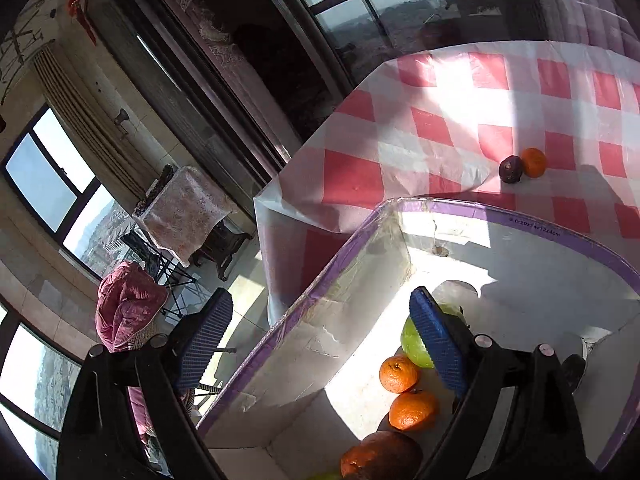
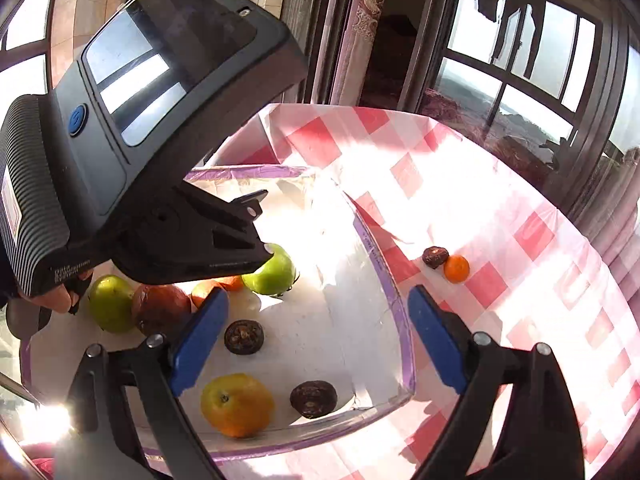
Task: Organize fruits
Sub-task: 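Grasp the last small orange on the cloth with the right tool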
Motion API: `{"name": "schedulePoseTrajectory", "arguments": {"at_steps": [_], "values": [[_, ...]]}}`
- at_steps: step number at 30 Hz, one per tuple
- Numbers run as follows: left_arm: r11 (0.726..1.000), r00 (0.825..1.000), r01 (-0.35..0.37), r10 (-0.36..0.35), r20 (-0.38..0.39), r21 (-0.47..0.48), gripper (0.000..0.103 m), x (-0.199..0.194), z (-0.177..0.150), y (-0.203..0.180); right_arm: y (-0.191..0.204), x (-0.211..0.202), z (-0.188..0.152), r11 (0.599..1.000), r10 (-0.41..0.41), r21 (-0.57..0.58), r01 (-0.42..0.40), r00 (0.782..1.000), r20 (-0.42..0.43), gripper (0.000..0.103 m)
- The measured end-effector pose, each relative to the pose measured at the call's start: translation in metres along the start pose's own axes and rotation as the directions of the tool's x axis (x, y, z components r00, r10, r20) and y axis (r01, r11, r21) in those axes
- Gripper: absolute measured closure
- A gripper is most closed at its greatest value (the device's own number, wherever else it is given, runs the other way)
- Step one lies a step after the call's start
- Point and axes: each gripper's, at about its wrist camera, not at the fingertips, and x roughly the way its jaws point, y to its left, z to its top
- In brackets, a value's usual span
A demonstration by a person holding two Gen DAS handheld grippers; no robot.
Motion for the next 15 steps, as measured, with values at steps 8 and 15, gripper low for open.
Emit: {"name": "schedulePoseTrajectory", "arguments": {"at_steps": [8, 15], "values": [[0.947, 0.847, 0.272, -0.152, 0.509, -0.17, 0.004, -0.17, 0.038, -0.028, -0.134, -0.102, -0.068, 0.881, -0.228, 0.468, 0.068, 0.928, 0.296, 0.002], [0.725, 0.646, 0.685, -0.651, 0.398, 0.072, 0.004, -0.164, 0.006, -0.162, -0.234, -0.069, -0.174, 0.68, -0.363, 0.683, 0.269, 0.932, -0.005, 0.002]]}}
